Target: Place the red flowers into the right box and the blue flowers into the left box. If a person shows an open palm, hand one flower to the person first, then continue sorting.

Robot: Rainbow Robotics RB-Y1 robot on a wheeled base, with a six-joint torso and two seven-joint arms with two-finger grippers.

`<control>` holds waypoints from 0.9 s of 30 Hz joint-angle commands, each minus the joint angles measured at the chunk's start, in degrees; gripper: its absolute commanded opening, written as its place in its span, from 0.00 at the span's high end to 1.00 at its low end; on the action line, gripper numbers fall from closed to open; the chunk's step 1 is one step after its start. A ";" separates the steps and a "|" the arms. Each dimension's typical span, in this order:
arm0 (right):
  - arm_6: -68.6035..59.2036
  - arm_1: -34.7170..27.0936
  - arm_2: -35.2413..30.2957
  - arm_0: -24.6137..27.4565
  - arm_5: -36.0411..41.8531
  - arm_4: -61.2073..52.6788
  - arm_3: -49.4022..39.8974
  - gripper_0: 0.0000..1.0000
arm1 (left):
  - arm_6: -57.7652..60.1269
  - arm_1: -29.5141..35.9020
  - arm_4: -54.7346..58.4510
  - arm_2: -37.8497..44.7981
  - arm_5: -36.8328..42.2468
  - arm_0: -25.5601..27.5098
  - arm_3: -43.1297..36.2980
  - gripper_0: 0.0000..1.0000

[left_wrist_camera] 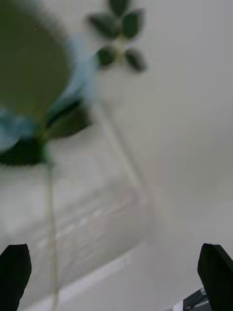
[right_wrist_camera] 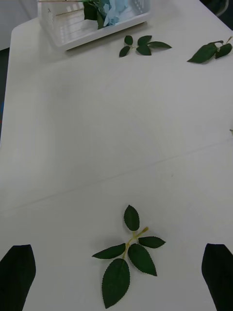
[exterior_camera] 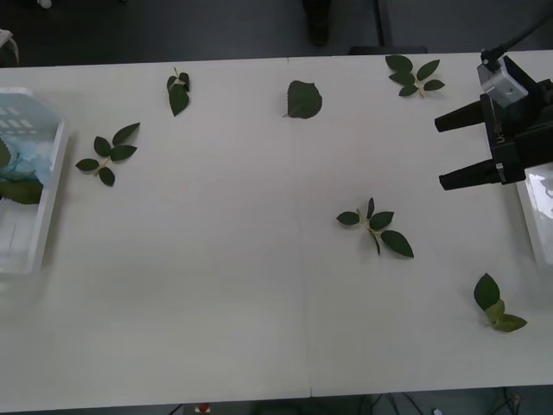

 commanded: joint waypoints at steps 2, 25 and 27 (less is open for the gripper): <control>-0.25 -0.05 -0.97 0.35 -0.38 -0.63 -1.00 0.00 | 18.60 2.94 6.61 -12.43 -9.27 -3.86 -5.94 0.00; -0.25 -0.05 -0.97 0.35 -0.38 -0.63 -1.00 0.00 | -3.28 -2.24 23.93 -35.11 -42.94 2.64 -15.25 0.00; -0.25 -0.05 -0.97 0.35 -0.38 -0.63 -1.00 0.00 | -6.71 -1.71 27.79 -37.13 -44.43 2.55 -15.25 0.00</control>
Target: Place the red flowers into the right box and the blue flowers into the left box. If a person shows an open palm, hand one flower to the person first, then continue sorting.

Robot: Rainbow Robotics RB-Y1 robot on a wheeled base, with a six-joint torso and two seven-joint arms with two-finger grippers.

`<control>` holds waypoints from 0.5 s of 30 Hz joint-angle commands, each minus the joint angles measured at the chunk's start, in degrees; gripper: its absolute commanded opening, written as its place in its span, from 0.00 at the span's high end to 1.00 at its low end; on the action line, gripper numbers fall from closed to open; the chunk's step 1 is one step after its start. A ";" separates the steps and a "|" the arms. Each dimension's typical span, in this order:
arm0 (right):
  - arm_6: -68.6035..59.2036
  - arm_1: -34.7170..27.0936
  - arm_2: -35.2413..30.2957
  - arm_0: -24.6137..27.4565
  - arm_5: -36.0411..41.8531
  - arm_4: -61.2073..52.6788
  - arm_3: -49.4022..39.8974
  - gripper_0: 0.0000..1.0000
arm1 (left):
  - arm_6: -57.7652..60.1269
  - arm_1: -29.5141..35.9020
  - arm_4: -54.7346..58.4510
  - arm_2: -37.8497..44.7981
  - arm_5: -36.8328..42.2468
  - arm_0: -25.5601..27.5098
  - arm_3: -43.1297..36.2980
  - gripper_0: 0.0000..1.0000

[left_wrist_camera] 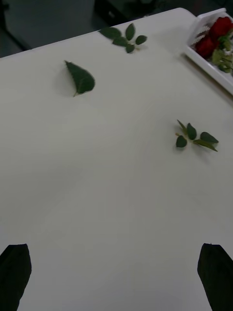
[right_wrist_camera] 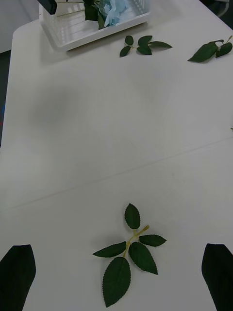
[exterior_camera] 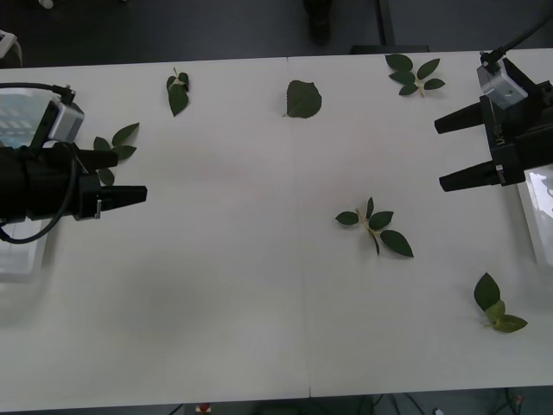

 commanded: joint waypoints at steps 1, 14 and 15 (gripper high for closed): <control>-0.25 -0.05 -0.95 0.07 -0.36 -0.61 -0.90 0.00 | -8.44 0.75 8.19 -5.25 -4.18 1.23 -2.06 0.00; -0.25 -0.05 -0.95 0.07 -0.36 -0.61 -0.90 0.00 | -24.84 11.47 30.69 -14.31 -8.13 -1.58 -8.91 0.00; -0.25 -0.05 -0.95 0.07 -0.36 -0.61 -0.90 0.00 | -24.84 12.35 31.74 -14.31 -7.96 -2.11 -9.27 0.00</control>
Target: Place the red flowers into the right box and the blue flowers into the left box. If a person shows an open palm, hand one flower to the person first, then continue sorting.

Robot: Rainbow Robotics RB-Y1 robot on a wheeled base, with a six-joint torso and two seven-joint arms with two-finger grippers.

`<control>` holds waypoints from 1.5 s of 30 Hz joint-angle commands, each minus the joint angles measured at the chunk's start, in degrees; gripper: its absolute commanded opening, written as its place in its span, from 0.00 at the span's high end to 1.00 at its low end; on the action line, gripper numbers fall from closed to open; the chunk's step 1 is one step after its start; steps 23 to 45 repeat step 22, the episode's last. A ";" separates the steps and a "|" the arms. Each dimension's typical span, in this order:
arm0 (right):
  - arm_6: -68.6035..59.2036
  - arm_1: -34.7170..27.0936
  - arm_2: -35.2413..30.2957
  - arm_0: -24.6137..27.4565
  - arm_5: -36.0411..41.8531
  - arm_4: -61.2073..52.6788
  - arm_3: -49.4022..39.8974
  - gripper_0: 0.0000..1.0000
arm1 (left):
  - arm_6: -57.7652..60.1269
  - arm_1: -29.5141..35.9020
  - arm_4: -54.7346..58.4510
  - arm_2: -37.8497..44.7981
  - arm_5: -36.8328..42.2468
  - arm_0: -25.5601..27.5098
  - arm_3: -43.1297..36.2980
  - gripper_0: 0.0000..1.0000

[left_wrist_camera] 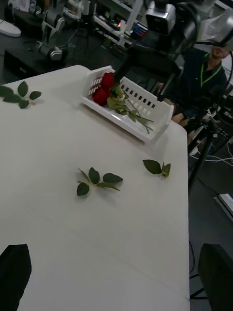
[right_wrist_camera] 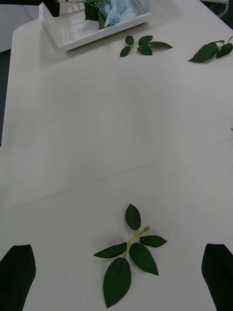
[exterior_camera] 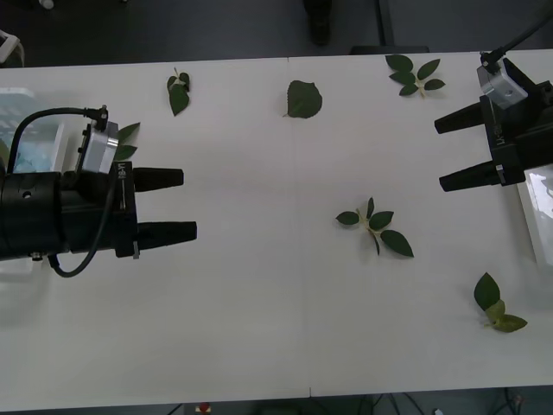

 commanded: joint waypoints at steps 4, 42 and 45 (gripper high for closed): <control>-0.25 -0.05 -0.95 0.07 -0.36 -0.61 -0.90 0.00 | -3.86 7.73 7.80 -1.12 0.01 -3.01 -3.07 0.00; -0.25 -0.05 -0.95 0.07 -0.36 -0.61 -0.90 0.00 | -3.86 6.77 13.25 -1.12 2.91 -3.10 1.76 0.00; -0.25 -0.05 -0.95 0.07 -0.36 -0.61 -0.90 0.00 | -3.86 6.77 13.25 -1.12 2.91 -3.10 1.76 0.00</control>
